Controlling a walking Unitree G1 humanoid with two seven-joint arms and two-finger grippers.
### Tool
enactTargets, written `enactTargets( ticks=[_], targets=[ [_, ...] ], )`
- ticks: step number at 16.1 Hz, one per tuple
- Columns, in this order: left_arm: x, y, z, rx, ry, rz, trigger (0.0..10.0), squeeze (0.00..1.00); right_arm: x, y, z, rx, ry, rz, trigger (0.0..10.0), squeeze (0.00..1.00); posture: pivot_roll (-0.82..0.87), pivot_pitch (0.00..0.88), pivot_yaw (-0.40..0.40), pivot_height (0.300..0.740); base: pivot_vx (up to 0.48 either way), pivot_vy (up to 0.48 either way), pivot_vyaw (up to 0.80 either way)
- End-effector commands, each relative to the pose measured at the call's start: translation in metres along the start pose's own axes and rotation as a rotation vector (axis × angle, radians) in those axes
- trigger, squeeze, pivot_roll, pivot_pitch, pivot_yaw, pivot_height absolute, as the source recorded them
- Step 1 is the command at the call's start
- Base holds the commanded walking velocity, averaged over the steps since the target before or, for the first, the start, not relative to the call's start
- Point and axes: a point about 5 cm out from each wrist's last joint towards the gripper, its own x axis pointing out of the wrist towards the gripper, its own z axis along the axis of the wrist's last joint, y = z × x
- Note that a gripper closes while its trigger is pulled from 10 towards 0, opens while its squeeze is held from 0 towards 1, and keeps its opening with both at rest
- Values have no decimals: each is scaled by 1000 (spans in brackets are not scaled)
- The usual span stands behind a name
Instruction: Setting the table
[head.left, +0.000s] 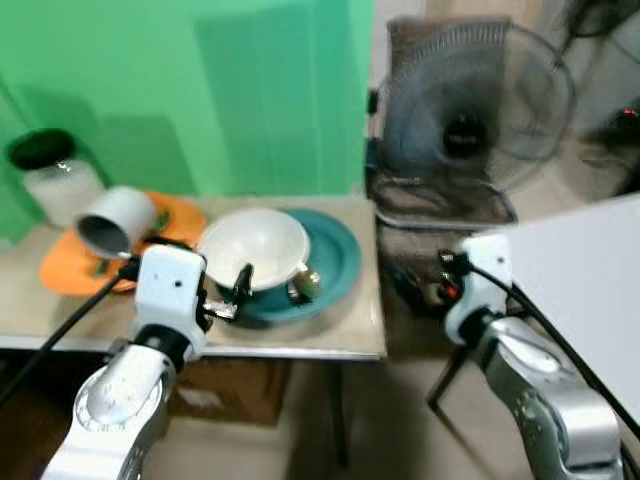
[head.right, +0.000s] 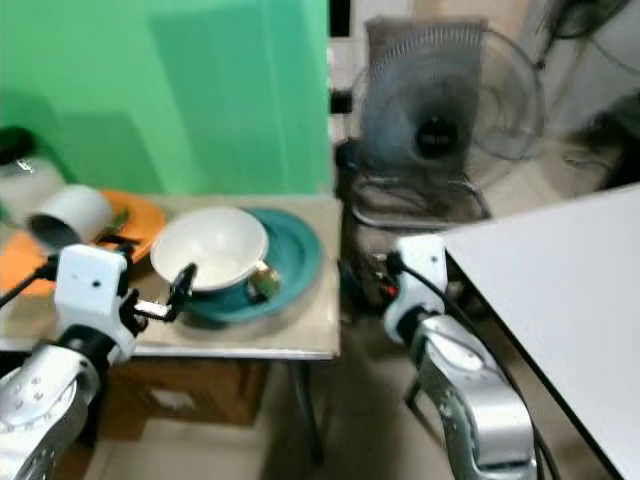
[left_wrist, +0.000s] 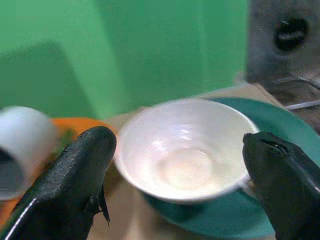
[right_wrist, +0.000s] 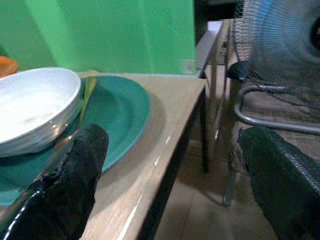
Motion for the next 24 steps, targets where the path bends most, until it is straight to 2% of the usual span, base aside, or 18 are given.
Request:
enactTargets(
  ticks=[1,3,5,7,8,9,12,13,15,17,18,19,21,22,23,24],
  targets=[
    [-1,7,0,18,0,28,10000,435,5,13,4,-7,-25,64,10000,0,7,0,56,740,337,0,800],
    [1,3,4,17,-15,19,10000,424,7,10,8,1,-46,63,10000,0,17,0,55,740,328,0,400],
    [5,5,4,17,-29,11,10000,416,17,7,15,13,-57,95,10000,0,14,0,44,740,142,0,0],
    [4,1,3,48,-22,-31,10000,384,28,6,17,84,-21,155,10000,0,19,0,36,740,0,0,0],
    [4,-1,2,50,-20,-46,10000,384,32,7,17,98,-8,179,10000,855,18,0,33,740,0,0,0],
    [5,-3,3,59,-23,-66,10000,380,36,6,17,112,9,187,10000,1000,13,0,29,740,0,0,0],
    [6,-10,3,59,-21,-152,10000,380,53,-3,23,201,49,143,10000,1000,2,0,20,740,0,0,0],
    [6,-10,1,67,-7,-220,10000,380,68,-9,33,258,83,105,10000,1000,-18,0,17,740,0,0,0],
    [1,-8,-4,92,30,-314,10000,376,85,-5,42,270,183,109,10000,1000,-30,0,14,740,0,0,0],
    [-2,-6,-6,100,45,-348,10000,369,91,-2,40,242,252,107,10000,1000,-32,0,11,740,0,0,0],
    [-6,-4,-5,103,52,-374,10000,357,96,3,39,262,282,131,10000,435,-28,0,5,740,0,0,0],
    [-10,-2,-5,104,57,-392,10000,341,100,7,38,301,303,159,10000,0,-25,0,2,740,0,0,0],
    [-15,-1,-5,104,68,-416,10000,333,102,11,38,324,345,182,10000,0,-21,0,-1,740,0,0,0],
    [-17,0,-6,105,75,-428,10000,322,102,14,35,325,384,187,7922,0,-20,0,-1,740,0,0,0],
    [-18,-1,-6,104,75,-433,10000,314,102,16,31,334,397,191,2980,0,-14,0,-3,740,0,0,0],
    [-18,-1,-6,104,75,-435,10000,314,102,16,30,336,405,193,706,0,-14,0,-3,740,0,0,0]
  ],
)
